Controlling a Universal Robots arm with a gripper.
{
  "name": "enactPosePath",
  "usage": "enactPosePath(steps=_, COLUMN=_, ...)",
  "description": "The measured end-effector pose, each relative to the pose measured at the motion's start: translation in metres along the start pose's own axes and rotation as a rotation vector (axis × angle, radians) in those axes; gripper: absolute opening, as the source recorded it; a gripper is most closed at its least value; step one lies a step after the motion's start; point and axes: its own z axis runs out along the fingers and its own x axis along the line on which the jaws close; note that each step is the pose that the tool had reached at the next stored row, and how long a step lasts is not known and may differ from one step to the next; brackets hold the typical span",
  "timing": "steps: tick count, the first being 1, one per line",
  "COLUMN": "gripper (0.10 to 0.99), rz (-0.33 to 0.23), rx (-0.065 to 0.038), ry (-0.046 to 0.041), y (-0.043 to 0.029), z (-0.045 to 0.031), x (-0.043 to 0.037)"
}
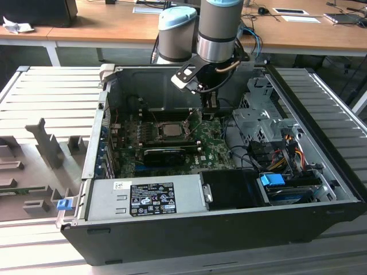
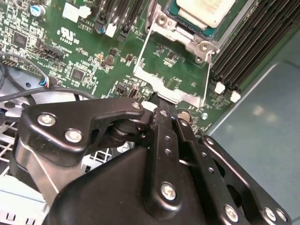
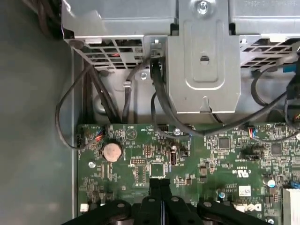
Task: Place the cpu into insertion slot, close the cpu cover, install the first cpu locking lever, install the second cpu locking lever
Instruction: 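Close the cpu cover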
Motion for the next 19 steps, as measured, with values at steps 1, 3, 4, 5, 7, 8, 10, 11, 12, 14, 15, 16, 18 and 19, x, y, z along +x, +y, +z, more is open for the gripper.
enactPosePath(steps=1, gripper=0.106, rz=0.000, rx=0.000, ry=0.0000, y=-0.0045, z=-0.0002, x=-0.0001)
enactPosePath(steps=3, gripper=0.106, rz=0.000, rx=0.000, ry=-0.0001, y=-0.0084, z=-0.0004, x=-0.0002)
enactPosePath(steps=4, gripper=0.106, rz=0.000, rx=0.000, ry=0.0001, y=-0.0112, z=-0.0004, x=-0.0002)
enactPosePath(steps=5, gripper=0.106, rz=0.000, rx=0.000, ry=0.0000, y=-0.0142, z=-0.0006, x=-0.0003)
enactPosePath(steps=7, gripper=0.106, rz=0.000, rx=0.000, ry=0.0000, y=-0.0190, z=-0.0007, x=-0.0003)
enactPosePath(steps=8, gripper=0.106, rz=0.000, rx=0.000, ry=0.0000, y=-0.0202, z=-0.0008, x=-0.0004)
enactPosePath(steps=10, gripper=0.106, rz=0.000, rx=0.000, ry=0.0000, y=-0.0219, z=-0.0009, x=-0.0004)
enactPosePath(steps=11, gripper=0.106, rz=0.000, rx=0.000, ry=0.0000, y=-0.0226, z=-0.0009, x=-0.0004)
enactPosePath(steps=12, gripper=0.106, rz=0.000, rx=0.000, ry=0.0000, y=-0.0233, z=-0.0009, x=-0.0004)
enactPosePath(steps=14, gripper=0.106, rz=0.000, rx=0.000, ry=0.0000, y=-0.0252, z=-0.0010, x=-0.0004)
enactPosePath(steps=15, gripper=0.106, rz=0.000, rx=0.000, ry=0.0000, y=-0.0270, z=-0.0010, x=-0.0004)
enactPosePath(steps=16, gripper=0.106, rz=0.000, rx=0.000, ry=0.0001, y=-0.0302, z=-0.0012, x=-0.0005)
enactPosePath(steps=18, gripper=0.106, rz=0.000, rx=0.000, ry=0.0000, y=-0.0357, z=-0.0014, x=-0.0005)
enactPosePath(steps=19, gripper=0.106, rz=0.000, rx=0.000, ry=0.0000, y=-0.0420, z=-0.0015, x=-0.0006)
